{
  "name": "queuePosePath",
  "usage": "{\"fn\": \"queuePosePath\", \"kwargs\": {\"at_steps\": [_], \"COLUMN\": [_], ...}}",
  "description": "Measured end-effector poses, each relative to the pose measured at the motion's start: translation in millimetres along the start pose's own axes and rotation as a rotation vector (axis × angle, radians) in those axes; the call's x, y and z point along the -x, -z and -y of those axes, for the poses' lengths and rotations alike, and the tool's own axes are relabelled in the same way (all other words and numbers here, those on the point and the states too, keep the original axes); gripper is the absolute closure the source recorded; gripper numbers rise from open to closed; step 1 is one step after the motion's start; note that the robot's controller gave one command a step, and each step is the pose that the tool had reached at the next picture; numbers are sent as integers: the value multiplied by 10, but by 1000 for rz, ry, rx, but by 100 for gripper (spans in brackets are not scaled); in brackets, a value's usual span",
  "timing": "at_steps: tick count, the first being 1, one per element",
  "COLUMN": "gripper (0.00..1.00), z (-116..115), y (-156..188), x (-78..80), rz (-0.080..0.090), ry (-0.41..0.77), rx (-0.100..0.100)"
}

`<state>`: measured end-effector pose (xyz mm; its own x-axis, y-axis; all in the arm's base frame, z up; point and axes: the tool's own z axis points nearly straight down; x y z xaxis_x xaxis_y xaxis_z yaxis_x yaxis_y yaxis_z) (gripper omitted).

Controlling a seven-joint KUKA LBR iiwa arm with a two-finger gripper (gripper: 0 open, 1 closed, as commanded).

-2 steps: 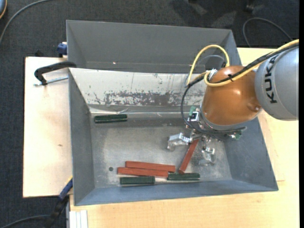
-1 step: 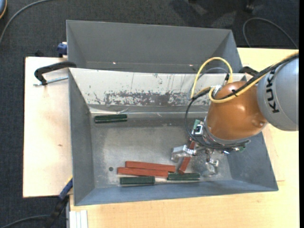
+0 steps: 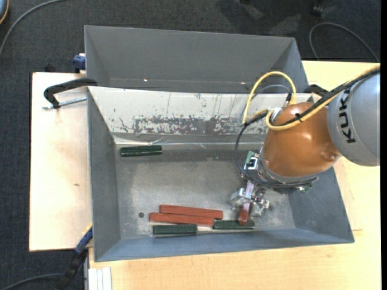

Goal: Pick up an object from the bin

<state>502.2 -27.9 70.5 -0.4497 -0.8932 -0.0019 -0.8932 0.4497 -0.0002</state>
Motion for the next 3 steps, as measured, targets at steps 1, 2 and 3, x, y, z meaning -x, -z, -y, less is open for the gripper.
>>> {"fn": "queuePosePath", "kwargs": {"at_steps": [1,2,3], "gripper": [100,100,0], "z": [537,295,309], "y": [1675,1116,1136], "x": [-62,135,126], "rz": [5,-1,0], "ry": [57,-72,-75], "rx": [-14,4,0]}}
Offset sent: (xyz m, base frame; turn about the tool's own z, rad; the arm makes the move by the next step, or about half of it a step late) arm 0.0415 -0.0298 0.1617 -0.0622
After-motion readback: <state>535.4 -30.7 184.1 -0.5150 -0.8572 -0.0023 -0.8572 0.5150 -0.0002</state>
